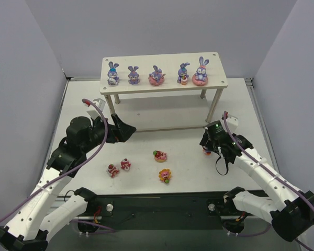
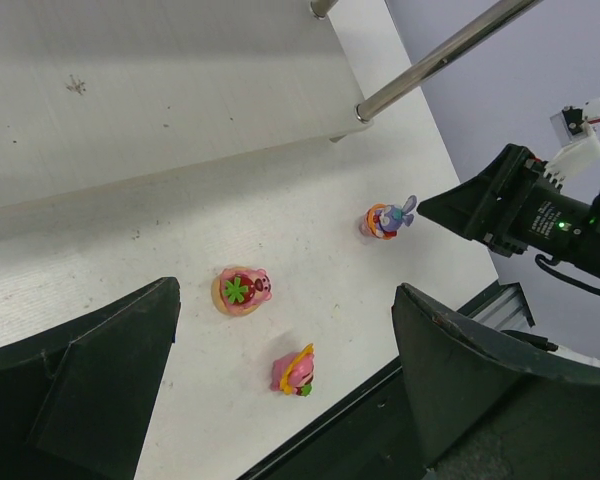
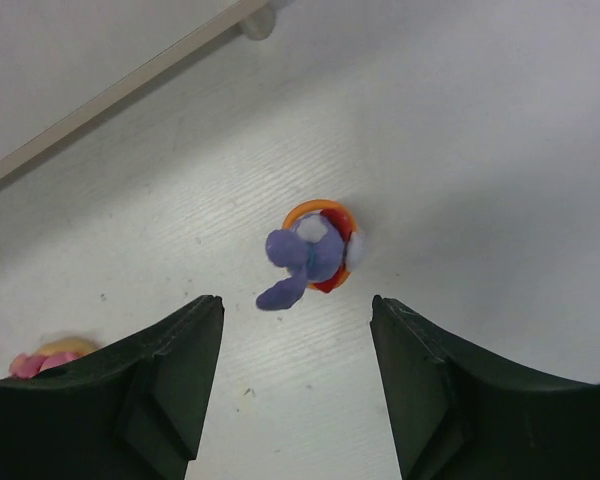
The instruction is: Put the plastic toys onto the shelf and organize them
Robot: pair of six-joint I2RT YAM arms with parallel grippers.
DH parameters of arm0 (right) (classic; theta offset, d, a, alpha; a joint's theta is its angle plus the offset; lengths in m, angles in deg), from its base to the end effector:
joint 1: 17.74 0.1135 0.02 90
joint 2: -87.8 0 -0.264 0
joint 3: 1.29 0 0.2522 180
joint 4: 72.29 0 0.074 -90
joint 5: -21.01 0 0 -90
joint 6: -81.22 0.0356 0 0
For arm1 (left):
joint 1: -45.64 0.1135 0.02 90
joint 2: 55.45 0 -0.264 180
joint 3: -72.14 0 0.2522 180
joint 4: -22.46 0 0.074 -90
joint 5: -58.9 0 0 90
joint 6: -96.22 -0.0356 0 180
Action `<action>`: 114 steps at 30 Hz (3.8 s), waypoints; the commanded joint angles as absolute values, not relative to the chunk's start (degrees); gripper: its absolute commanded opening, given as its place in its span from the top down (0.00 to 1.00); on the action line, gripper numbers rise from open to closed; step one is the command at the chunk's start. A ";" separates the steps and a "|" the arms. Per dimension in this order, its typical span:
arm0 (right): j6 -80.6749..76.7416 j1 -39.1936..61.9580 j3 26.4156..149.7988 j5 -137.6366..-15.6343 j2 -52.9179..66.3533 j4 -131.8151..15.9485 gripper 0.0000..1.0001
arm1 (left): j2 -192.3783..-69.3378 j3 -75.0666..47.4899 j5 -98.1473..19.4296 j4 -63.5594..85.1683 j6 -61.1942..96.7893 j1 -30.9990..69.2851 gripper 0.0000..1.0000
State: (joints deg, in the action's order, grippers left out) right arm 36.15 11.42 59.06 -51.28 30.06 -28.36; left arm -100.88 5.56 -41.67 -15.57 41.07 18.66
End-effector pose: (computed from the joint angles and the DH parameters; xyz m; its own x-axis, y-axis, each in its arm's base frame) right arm 0.1905 0.0939 0.2770 -0.5951 0.4384 -0.6736 0.2198 0.8950 0.3882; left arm 0.1523 -0.0849 0.3609 -0.5566 -0.3470 -0.7549 0.3465 0.7288 -0.5905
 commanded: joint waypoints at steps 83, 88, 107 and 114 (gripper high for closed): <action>3.70 23.74 99.31 -111.10 24.16 -30.67 1.00 | -117.33 -1.12 -86.29 8.79 33.20 -0.15 0.49; 4.05 23.91 98.87 -108.12 24.25 -30.67 0.98 | -117.50 -1.38 -84.28 8.79 32.68 -0.59 0.92; 18.11 26.19 90.26 -88.25 27.51 -50.69 0.23 | -104.14 2.13 -40.33 13.89 29.16 -1.20 1.00; 18.91 31.46 94.90 -77.62 23.38 -54.75 0.24 | -104.58 1.34 -35.94 15.82 25.73 -2.52 1.00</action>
State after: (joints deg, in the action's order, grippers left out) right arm 17.41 28.87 90.97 -84.61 25.54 -48.77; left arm -104.36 2.22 -41.08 10.15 28.92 -1.49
